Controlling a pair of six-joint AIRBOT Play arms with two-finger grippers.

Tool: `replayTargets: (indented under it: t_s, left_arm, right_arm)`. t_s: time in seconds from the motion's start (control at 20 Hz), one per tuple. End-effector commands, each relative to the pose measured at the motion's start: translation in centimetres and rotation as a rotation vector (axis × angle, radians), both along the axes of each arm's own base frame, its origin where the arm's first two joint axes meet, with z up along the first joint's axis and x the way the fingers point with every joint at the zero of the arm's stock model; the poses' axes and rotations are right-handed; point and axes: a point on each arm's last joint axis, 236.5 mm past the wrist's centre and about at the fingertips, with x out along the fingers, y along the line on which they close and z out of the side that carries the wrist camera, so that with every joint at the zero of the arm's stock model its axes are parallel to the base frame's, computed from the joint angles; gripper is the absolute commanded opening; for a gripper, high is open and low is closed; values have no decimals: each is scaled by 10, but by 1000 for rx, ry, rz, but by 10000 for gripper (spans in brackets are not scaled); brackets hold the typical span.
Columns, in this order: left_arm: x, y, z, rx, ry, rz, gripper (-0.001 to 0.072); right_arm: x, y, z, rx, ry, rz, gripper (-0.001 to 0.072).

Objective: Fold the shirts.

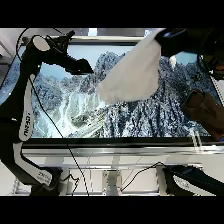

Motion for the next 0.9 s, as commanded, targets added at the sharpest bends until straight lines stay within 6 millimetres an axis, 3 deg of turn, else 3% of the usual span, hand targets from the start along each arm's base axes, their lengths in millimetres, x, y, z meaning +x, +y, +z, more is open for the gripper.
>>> replayTargets:
  t_s: [0.0, 0.15, 0.25, 0.4, 0.6, 0.75, 0.8, 0.85]
  left_arm:
    - [0, -2, 4, -12, -6, -2, 491]
    - [-1, -2, 4, -11, -10, -10, 491]
    - [0, -2, 4, -8, -16, -15, 491]
    - [2, -2, 5, -8, -27, -14, 491]
    - [11, 5, 7, -8, -64, 2, 492]
    - [17, 16, 8, -9, -68, 28, 491]
    - [18, 21, 8, -8, -68, 37, 491]
    - [20, 25, 8, -8, -67, 46, 492]
  right_arm:
    - [-15, -15, -42, -119, 153, -6, 24]
    - [-8, -28, -43, -136, 150, -73, 24]
    - [-8, -14, -48, -103, 175, -31, 24]
    - [0, 15, -84, -51, 278, 39, 25]
    - [25, 79, -139, 129, 431, 155, 26]
    - [26, 142, -173, 194, 488, 292, 26]
    - [23, 158, -182, 185, 489, 330, 71]
    - [19, 172, -190, 168, 483, 357, 239]
